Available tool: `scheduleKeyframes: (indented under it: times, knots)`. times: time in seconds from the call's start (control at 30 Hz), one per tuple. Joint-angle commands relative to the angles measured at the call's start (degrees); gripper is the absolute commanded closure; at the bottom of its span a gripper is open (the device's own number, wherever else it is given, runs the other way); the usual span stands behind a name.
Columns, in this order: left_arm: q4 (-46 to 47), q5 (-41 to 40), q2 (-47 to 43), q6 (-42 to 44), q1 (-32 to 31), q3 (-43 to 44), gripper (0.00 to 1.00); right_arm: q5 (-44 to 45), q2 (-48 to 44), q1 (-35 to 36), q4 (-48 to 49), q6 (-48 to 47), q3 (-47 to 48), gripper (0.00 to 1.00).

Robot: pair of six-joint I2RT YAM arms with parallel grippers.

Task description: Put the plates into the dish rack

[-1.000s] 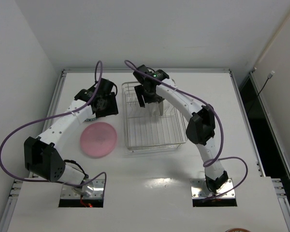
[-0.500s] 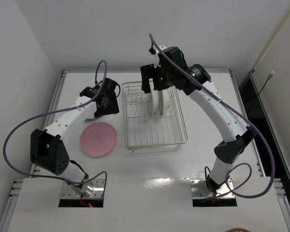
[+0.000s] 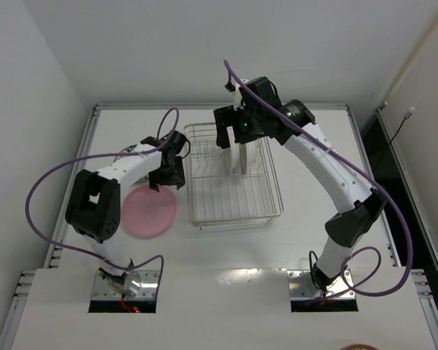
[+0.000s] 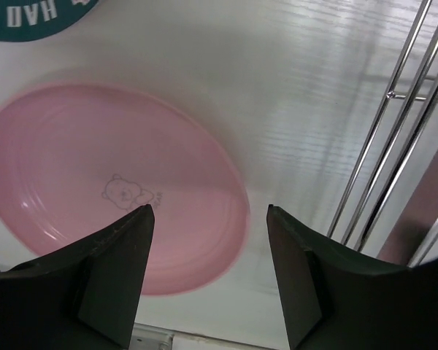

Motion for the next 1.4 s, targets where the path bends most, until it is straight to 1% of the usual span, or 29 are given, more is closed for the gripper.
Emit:
scheduleKeyframes:
  times: [0.0, 0.17, 0.2, 0.23, 0.37, 0.43, 0.47, 0.5, 0.53, 0.57, 0.6, 0.77, 0.9, 1.03, 1.1, 1.23, 1.37]
  knots:
    - [2.7, 2.6, 3.2, 3.4, 0.1, -0.3, 0.4, -2.4, 0.5, -0.3, 0.7, -0.4, 2.7, 0.17]
    - [3.3, 5.6, 9.0, 6.0, 0.1, 0.2, 0.4, -3.5, 2.6, -0.3, -0.4, 0.7, 5.3, 0.17]
    - [3.3, 5.6, 9.8, 6.8, 0.1, 0.2, 0.4, -3.5, 2.6, -0.3, -0.9, 0.7, 6.0, 0.15]
    - [3.3, 6.3, 10.5, 7.7, 0.1, 0.2, 0.4, -3.5, 2.6, -0.3, -0.9, 0.7, 6.0, 0.14]
    - [3.3, 7.6, 11.9, 9.0, 0.1, 0.8, 0.4, -3.5, 2.6, -0.3, -0.9, 2.7, 5.5, 0.13]
    - [3.3, 7.6, 11.9, 9.7, 0.1, 0.8, 0.5, -2.9, 2.6, -0.3, -0.4, 3.3, 4.9, 0.13]
    - [3.3, 8.1, 11.9, 9.7, 0.1, 0.8, 0.58, -2.9, 2.6, -0.3, -0.4, 3.3, 4.9, 0.11]
    - [3.3, 8.1, 11.9, 10.2, 0.1, 0.8, 0.79, -2.9, 2.6, -0.3, -0.4, 3.9, 4.9, 0.11]
    - [3.3, 8.1, 11.9, 10.2, 0.1, 0.8, 0.89, -2.9, 2.6, -0.3, -0.4, 3.9, 4.9, 0.11]
    - [3.3, 8.1, 11.2, 10.2, 0.1, 0.8, 0.97, -2.9, 2.6, -0.3, -0.4, 3.9, 4.9, 0.11]
    - [3.3, 7.6, 11.2, 10.2, 0.1, 0.8, 1.0, -2.9, 2.6, -0.3, -0.4, 3.9, 4.9, 0.11]
    - [1.5, 4.1, 6.5, 9.1, 0.1, 2.4, 1.0, -3.5, 2.1, -0.3, -0.4, 3.9, 4.4, 0.1]
    - [-2.4, -0.3, 1.8, 7.3, 0.1, 6.6, 1.0, -4.0, 1.5, -0.3, -0.4, 3.9, 3.3, 0.1]
    - [-8.5, -6.0, -1.7, 4.5, 0.1, 15.8, 1.0, -4.6, 1.0, -0.3, 0.2, 4.4, 2.2, 0.1]
    - [-9.0, -7.6, -3.1, 2.9, 0.1, 17.4, 1.0, -4.6, 1.0, -0.3, 0.2, 4.4, 2.2, 0.1]
    - [-10.8, -6.7, -5.6, 1.7, 0.1, 21.7, 1.0, -5.8, 1.0, -0.8, 0.2, 4.4, 2.2, 0.1]
    - [-11.5, 0.2, -6.8, 1.2, 0.1, 28.5, 1.0, -6.4, 1.0, -1.4, 0.8, 4.4, 0.9, 0.1]
